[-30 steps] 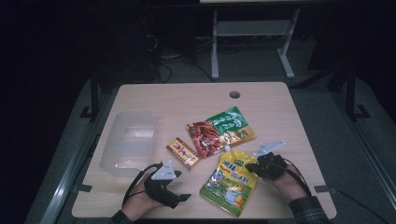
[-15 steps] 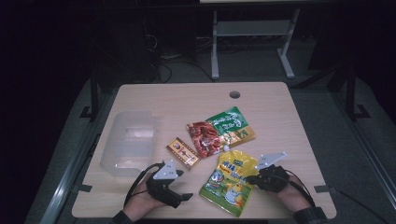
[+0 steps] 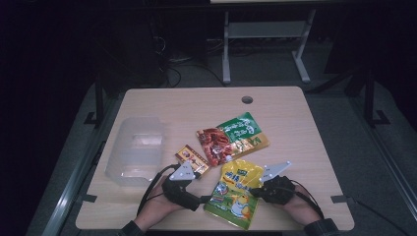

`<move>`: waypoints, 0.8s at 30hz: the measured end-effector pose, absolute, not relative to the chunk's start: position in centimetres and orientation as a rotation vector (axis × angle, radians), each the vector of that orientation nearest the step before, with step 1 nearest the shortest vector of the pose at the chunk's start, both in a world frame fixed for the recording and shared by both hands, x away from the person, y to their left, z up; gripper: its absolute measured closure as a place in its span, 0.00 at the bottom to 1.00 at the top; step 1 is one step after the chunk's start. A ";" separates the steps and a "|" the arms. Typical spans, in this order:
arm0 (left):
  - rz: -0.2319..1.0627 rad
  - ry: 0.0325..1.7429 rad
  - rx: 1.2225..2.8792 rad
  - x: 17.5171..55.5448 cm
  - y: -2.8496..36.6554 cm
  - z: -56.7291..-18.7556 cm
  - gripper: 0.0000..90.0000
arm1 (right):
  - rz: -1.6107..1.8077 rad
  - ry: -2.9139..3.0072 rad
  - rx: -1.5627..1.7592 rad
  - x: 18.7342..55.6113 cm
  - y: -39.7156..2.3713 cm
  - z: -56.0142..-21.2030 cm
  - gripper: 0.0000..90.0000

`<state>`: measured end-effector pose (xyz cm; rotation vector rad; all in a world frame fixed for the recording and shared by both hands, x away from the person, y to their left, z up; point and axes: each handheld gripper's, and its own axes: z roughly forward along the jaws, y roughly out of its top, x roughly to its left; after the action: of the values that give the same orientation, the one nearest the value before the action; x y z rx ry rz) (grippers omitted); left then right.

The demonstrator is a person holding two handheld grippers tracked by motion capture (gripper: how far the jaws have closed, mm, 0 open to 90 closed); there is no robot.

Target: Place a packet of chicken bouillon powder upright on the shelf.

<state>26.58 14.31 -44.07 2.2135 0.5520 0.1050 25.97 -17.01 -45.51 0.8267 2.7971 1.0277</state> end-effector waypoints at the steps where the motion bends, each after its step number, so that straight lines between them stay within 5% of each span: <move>1: 0.104 0.556 2.213 26.7 14.1 -44.1 0.16 | 1.025 2.798 0.825 25.9 -16.9 -45.5 1.00; 24: 0.001 0.668 2.279 30.1 7.9 -46.2 0.22 | 1.068 2.714 0.860 24.0 -19.1 -44.5 1.00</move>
<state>30.11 7.88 -46.18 2.2785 0.6681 0.0007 23.97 -19.13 -44.46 0.8598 2.7145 1.0684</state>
